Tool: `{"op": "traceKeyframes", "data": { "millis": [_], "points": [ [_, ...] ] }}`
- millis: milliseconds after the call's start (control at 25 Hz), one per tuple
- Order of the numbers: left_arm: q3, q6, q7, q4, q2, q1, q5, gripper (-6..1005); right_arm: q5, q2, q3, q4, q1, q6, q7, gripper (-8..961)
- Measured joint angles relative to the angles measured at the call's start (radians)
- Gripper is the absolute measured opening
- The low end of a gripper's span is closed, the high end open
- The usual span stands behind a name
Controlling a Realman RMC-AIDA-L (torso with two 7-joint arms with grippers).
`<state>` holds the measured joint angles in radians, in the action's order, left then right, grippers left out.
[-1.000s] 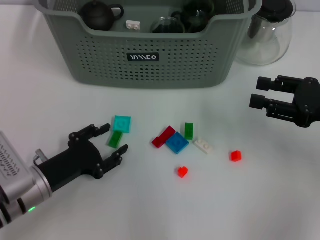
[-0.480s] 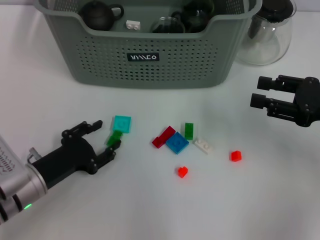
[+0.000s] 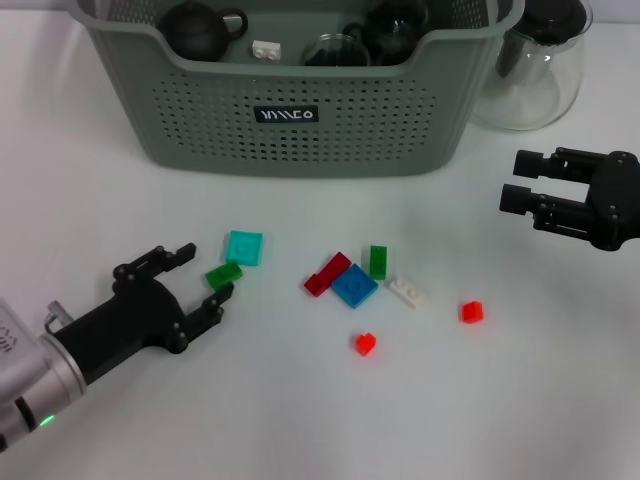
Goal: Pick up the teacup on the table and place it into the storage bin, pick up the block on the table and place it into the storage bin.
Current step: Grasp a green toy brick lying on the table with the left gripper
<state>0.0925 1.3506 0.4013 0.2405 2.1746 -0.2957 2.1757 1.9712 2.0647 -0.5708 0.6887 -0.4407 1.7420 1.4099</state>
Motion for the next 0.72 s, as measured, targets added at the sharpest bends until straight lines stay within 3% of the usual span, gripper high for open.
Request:
{"op": "traceKeyframes", "data": {
  "millis": [240, 560, 720],
  "points": [
    [0.014, -0.011, 0.003, -0.012, 0.001, -0.010, 0.001, 641, 0.000, 0.000, 0.000, 0.000, 0.001, 0.002, 0.003, 613],
    [0.015, -0.032, 0.041, -0.021, 0.000, -0.019, 0.001, 494, 0.000, 0.001, 0.000, 0.000, 0.004, 0.002, 0.003, 613],
    [0.023, -0.039, 0.044, -0.022, -0.001, -0.021, 0.002, 495, 0.000, 0.001, -0.002, 0.000, 0.004, 0.002, 0.003, 613]
  ]
}}
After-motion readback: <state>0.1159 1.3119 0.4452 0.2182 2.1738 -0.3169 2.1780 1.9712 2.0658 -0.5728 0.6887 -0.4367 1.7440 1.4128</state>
